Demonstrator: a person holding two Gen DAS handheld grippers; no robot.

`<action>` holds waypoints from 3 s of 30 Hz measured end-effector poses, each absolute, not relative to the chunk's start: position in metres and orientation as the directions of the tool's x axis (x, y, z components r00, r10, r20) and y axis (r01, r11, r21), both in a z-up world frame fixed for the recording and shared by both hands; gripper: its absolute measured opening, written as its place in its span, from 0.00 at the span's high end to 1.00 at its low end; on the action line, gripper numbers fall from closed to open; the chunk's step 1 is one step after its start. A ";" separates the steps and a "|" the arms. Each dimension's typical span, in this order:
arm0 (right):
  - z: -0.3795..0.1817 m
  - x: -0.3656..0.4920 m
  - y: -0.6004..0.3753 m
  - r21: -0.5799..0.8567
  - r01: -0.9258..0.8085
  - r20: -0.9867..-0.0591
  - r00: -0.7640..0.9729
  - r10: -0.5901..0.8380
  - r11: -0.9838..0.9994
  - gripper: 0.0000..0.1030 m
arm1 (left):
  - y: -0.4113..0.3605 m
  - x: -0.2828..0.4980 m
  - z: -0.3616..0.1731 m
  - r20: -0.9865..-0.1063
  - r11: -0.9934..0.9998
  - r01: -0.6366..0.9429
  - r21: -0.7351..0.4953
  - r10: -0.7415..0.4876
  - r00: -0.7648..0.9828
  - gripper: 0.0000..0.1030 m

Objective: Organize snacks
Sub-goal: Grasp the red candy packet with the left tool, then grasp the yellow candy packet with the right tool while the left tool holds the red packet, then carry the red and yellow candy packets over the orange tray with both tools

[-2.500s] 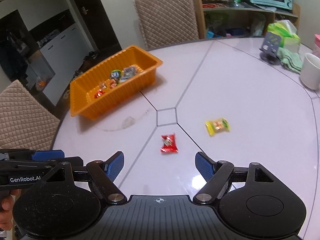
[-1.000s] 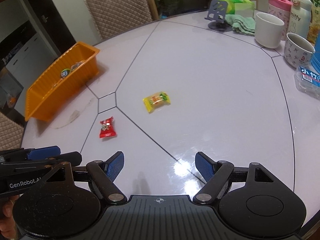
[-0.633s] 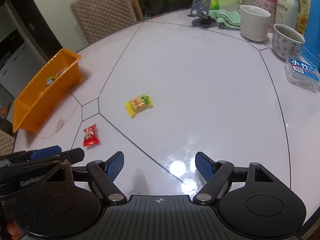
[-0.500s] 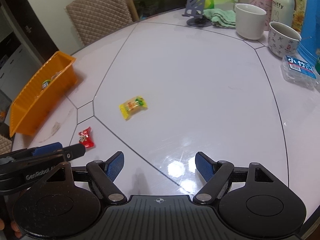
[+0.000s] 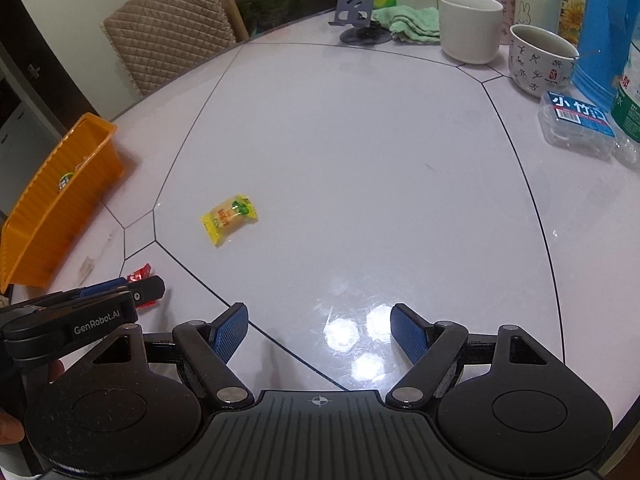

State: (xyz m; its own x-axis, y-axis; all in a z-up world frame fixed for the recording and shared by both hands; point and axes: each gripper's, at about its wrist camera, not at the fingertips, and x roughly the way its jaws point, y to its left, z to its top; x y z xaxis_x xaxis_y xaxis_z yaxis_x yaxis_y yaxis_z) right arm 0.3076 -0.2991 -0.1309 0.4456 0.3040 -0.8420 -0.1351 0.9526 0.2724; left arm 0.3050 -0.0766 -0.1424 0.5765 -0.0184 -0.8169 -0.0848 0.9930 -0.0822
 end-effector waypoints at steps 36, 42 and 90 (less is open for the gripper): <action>-0.152 0.370 -0.209 0.323 -0.265 -0.788 0.456 0.414 0.908 0.39 | -0.005 0.303 -0.124 -0.795 0.973 -0.205 -0.104 0.043 0.606 0.82; -0.154 0.379 -0.195 0.283 -0.296 -0.784 0.476 0.398 0.912 0.47 | 0.003 0.301 -0.124 -0.791 0.968 -0.223 -0.111 0.050 0.609 0.82; -0.144 0.353 -0.182 0.140 -0.493 -0.772 0.489 0.406 0.859 0.79 | 0.013 0.268 -0.104 -0.775 0.963 -0.240 -0.124 0.057 0.629 0.82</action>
